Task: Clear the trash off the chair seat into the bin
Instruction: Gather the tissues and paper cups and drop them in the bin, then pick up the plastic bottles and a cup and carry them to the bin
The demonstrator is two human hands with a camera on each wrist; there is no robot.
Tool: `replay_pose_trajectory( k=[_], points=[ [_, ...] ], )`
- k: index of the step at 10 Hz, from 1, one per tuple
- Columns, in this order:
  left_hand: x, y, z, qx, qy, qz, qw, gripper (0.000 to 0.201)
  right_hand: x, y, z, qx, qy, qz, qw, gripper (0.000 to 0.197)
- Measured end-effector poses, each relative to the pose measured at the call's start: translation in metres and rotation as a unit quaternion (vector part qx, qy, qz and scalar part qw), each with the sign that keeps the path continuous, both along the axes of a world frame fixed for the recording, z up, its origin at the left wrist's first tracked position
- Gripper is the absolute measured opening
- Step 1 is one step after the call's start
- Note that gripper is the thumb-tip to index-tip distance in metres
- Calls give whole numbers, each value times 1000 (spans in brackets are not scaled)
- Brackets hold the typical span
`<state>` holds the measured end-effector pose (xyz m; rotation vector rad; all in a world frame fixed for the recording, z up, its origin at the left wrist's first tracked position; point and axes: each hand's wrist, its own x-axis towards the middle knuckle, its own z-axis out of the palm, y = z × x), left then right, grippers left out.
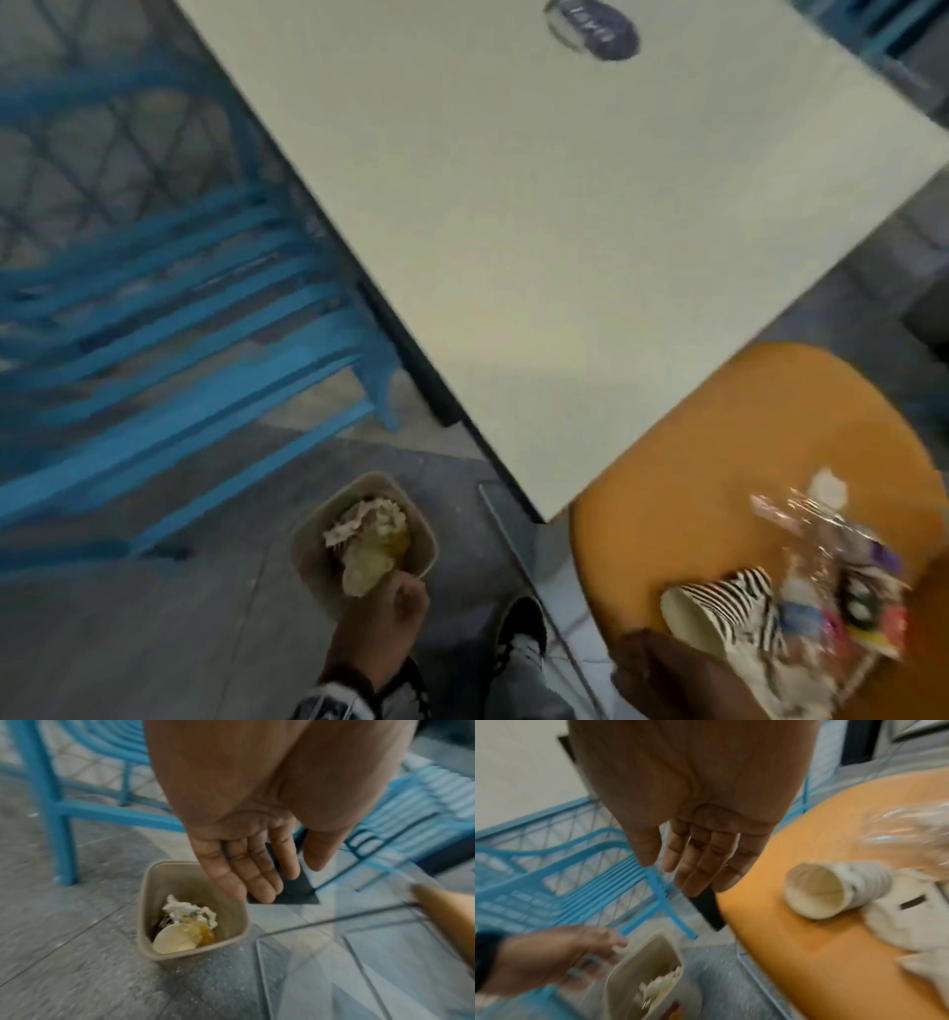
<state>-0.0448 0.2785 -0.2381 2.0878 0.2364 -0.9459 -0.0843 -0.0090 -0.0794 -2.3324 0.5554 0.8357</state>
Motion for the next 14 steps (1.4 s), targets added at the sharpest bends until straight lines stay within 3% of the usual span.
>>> replay_pose_trajectory(
  k=[1,2,3,4,6,8,9,11,12,14],
  points=[
    [-23,-36,1,-21,-45,-39,998,21,-30,-45,31,-5,-57,-68,996,16],
    [-23,-88,57,-22,-58,-132,989,23,-35,-104,32,-44,-124,-143,981,5],
    [-11,-144,124,-60,-42,-214,974,20,-31,-155,31,-69,-166,-201,963,9],
    [-2,-197,144,-98,-36,-269,958,13,-29,-200,25,-73,-197,-263,941,18],
    [17,-314,166,-137,-98,-339,926,4,-31,-276,8,-68,-207,-381,898,21],
    [46,-435,145,-124,-196,-393,890,23,-51,-351,-46,-80,-103,-539,832,45],
    [62,-488,111,-78,-219,-401,886,46,-59,-367,-74,-78,-23,-526,846,66],
    [67,-550,53,54,-212,-548,807,91,-59,-383,-121,-42,14,-496,867,95],
    [66,-564,34,81,-171,-568,801,100,-50,-390,-132,-63,40,-440,895,106],
    [93,-543,43,10,-86,-532,842,71,-52,-392,-129,-119,45,-344,930,69]
  ],
)
